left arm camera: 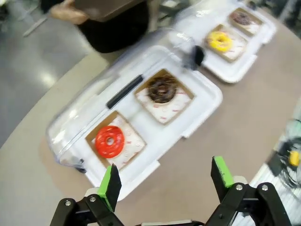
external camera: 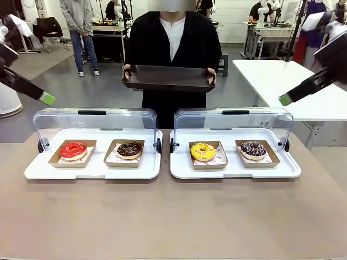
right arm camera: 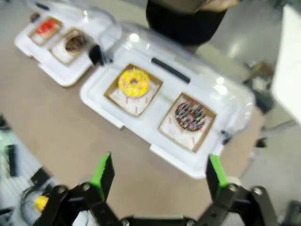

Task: Provide the desired donut to the person.
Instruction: Pick up and lift the Paper togo box containing the Donut pointed at by the person.

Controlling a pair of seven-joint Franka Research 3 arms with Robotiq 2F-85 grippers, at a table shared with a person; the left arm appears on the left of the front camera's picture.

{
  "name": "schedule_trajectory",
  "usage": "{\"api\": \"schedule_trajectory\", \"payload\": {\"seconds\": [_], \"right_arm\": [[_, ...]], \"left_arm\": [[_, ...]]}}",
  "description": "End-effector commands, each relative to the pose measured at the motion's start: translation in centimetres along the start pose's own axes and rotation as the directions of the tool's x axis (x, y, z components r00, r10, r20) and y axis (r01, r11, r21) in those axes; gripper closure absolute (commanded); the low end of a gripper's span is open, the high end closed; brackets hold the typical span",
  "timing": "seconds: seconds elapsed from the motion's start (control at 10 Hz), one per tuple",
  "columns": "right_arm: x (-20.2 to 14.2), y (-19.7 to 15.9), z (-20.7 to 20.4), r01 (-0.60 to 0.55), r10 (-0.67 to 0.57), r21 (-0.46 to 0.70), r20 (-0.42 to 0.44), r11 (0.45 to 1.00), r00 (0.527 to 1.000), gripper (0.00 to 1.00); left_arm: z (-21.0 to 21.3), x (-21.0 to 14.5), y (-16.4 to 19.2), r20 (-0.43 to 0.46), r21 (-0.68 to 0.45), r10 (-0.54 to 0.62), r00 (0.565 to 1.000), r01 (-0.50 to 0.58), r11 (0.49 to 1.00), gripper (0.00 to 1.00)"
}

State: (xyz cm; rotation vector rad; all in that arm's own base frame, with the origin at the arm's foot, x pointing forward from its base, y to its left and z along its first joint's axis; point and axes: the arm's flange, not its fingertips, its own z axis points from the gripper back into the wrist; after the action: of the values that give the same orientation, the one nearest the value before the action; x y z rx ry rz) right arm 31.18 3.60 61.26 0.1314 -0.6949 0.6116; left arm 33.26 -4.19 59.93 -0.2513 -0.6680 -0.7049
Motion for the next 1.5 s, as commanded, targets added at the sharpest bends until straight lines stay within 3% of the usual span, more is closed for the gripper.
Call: {"api": "schedule_trajectory", "payload": {"seconds": [0.0,0.2,0.4,0.6,0.7,1.0,1.4], "right_arm": [[2.7,-4.8,3.1,0.048,-0.046,0.134,-0.013,0.990,0.999,0.00],[4.2,-8.6,4.9,-0.068,0.026,0.326,0.133,0.943,0.991,0.00],[3.5,-12.0,3.5,-0.302,0.109,0.445,0.408,0.843,0.906,0.00],[1.7,-15.1,1.0,-0.423,0.099,0.467,0.572,0.777,0.814,0.00],[1.0,-16.3,-0.5,-0.453,0.100,0.466,0.605,0.760,0.790,0.00],[-0.2,-18.4,-2.4,-0.409,0.045,0.495,0.594,0.767,0.803,0.00],[-0.7,-18.7,-2.4,-0.382,0.041,0.478,0.582,0.791,0.812,0.00]], "left_arm": [[3.1,1.6,3.6,-0.040,-0.207,-0.046,0.998,0.037,0.978,0.00],[3.8,2.1,6.5,0.019,-0.299,-0.090,0.996,0.092,0.950,0.00],[3.3,1.3,9.7,0.145,-0.389,-0.137,0.980,0.184,0.903,0.00],[2.7,-0.5,12.4,0.298,-0.445,-0.191,0.935,0.313,0.839,0.00],[2.5,-1.6,13.7,0.379,-0.467,-0.199,0.903,0.373,0.801,0.00],[2.6,-3.7,15.6,0.521,-0.488,-0.147,0.841,0.435,0.757,0.00],[2.8,-3.3,15.2,0.497,-0.475,-0.122,0.859,0.386,0.791,0.00]]}}
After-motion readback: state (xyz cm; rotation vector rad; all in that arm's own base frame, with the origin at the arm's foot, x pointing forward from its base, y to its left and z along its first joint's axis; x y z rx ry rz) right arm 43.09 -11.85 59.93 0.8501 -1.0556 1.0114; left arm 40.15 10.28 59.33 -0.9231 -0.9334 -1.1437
